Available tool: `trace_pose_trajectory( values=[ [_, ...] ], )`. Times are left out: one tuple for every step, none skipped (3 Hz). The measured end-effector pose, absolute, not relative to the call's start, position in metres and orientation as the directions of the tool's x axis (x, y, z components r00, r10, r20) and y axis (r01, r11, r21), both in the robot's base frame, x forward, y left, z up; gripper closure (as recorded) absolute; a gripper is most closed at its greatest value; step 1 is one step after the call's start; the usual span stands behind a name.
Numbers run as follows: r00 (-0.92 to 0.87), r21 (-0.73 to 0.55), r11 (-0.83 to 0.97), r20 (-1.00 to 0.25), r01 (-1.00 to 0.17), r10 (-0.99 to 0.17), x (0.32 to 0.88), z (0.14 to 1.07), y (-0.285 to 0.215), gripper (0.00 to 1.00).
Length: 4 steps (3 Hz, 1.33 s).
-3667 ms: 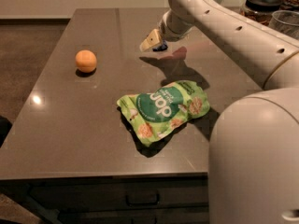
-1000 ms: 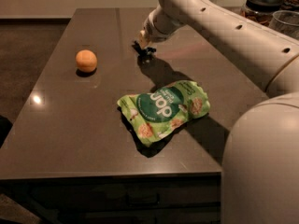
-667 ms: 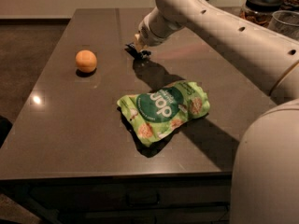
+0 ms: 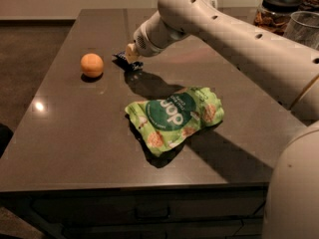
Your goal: Move rxbar blueberry near orange
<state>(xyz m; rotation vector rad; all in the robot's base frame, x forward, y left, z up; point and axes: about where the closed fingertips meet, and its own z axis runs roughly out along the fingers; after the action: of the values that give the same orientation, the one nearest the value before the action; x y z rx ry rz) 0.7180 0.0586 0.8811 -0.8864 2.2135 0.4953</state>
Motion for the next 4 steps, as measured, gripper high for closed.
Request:
trace_pose_trajectory(
  values=[
    [-0.502, 0.096, 0.662, -0.735, -0.743, -0.457, 0.706, 0.887, 0.074, 1.0],
    [-0.486, 0.1, 0.639, -0.74, -0.763, -0.465, 0.7, 0.889, 0.086, 1.0],
    [-0.485, 0.102, 0.631, -0.736, -0.769, -0.472, 0.698, 0.886, 0.091, 0.87],
    [-0.485, 0.103, 0.629, -0.735, -0.771, -0.474, 0.698, 0.885, 0.093, 0.63]
  ],
)
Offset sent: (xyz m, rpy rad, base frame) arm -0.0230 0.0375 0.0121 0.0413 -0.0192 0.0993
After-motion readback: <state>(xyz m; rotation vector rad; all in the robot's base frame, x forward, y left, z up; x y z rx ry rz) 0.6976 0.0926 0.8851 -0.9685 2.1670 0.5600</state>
